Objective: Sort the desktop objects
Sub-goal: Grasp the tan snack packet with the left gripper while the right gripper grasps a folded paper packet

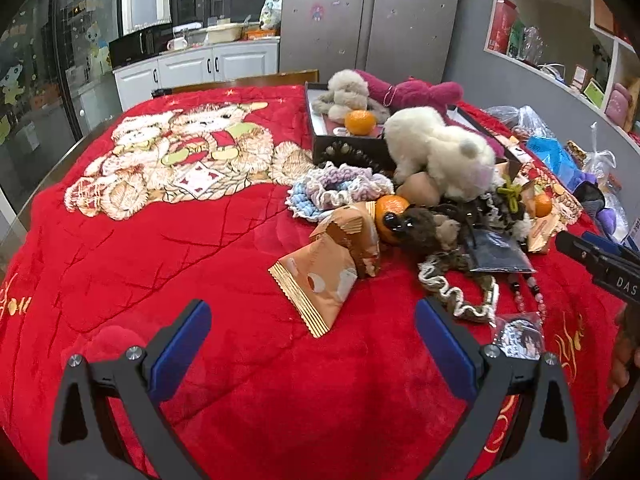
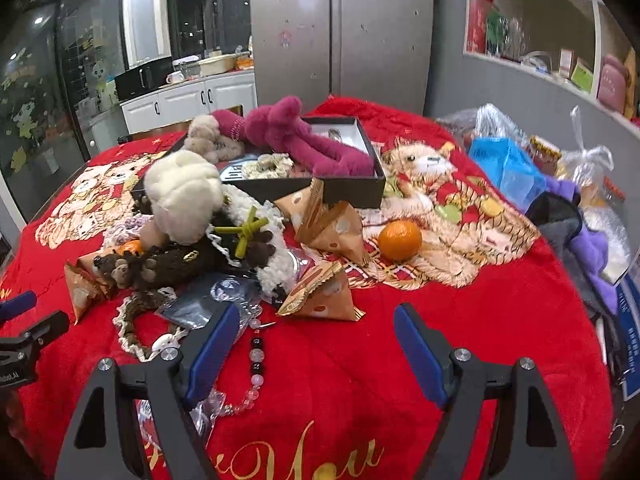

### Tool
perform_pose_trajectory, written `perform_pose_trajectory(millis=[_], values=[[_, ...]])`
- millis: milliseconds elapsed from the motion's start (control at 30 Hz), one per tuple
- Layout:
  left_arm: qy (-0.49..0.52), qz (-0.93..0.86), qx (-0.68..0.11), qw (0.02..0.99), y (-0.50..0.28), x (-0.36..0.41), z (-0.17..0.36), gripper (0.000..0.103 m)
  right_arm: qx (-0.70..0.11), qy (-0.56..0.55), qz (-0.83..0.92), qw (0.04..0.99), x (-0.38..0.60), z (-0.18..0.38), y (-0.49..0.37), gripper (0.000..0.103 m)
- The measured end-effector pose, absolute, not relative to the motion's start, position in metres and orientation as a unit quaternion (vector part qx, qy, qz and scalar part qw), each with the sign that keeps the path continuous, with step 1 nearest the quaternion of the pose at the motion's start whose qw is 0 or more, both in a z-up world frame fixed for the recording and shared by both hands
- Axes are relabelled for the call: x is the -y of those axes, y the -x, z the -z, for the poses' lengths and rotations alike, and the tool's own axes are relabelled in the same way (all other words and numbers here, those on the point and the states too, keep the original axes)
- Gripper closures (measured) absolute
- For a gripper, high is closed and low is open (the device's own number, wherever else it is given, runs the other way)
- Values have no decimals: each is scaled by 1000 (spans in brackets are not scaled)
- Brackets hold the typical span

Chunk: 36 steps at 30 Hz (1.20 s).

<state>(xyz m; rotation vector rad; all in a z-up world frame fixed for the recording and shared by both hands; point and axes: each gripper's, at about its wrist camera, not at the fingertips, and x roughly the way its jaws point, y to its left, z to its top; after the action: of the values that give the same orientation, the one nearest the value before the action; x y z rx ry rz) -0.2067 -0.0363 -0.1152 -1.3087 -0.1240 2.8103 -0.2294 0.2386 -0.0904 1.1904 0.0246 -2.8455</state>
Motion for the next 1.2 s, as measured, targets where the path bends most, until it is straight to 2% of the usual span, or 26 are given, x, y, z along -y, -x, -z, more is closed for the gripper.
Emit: perform_pose_trajectory(millis=[433, 567, 767, 833, 900, 933, 967, 1000, 1033, 1200], values=[[464, -885, 45, 0, 244, 42, 147, 1, 19, -442, 897, 6, -252, 129, 280, 21], [464, -886, 19, -7, 249, 36, 151, 0, 34, -433, 901, 15, -258, 132, 282, 21], [463, -886, 19, -6, 251, 36, 151, 1, 41, -425, 904, 18, -259, 136, 281, 22], [461, -887, 23, -4, 251, 37, 150, 4, 39, -424, 905, 17, -259, 136, 281, 22], [454, -891, 23, -7, 249, 38, 147, 22, 36, -425, 904, 16, -257, 136, 280, 22], [449, -893, 24, -6, 247, 38, 146, 29, 32, -425, 904, 16, -256, 136, 279, 26], [444, -896, 24, -4, 245, 38, 144, 43, 29, -424, 905, 18, -255, 135, 278, 34], [442, -897, 21, -5, 245, 37, 144, 48, 28, -423, 905, 22, -253, 134, 277, 41], [441, -897, 20, -2, 244, 37, 143, 50, 28, -421, 906, 29, -250, 133, 275, 48], [438, -899, 24, 4, 241, 37, 142, 58, 13, -422, 906, 29, -240, 130, 269, 58]])
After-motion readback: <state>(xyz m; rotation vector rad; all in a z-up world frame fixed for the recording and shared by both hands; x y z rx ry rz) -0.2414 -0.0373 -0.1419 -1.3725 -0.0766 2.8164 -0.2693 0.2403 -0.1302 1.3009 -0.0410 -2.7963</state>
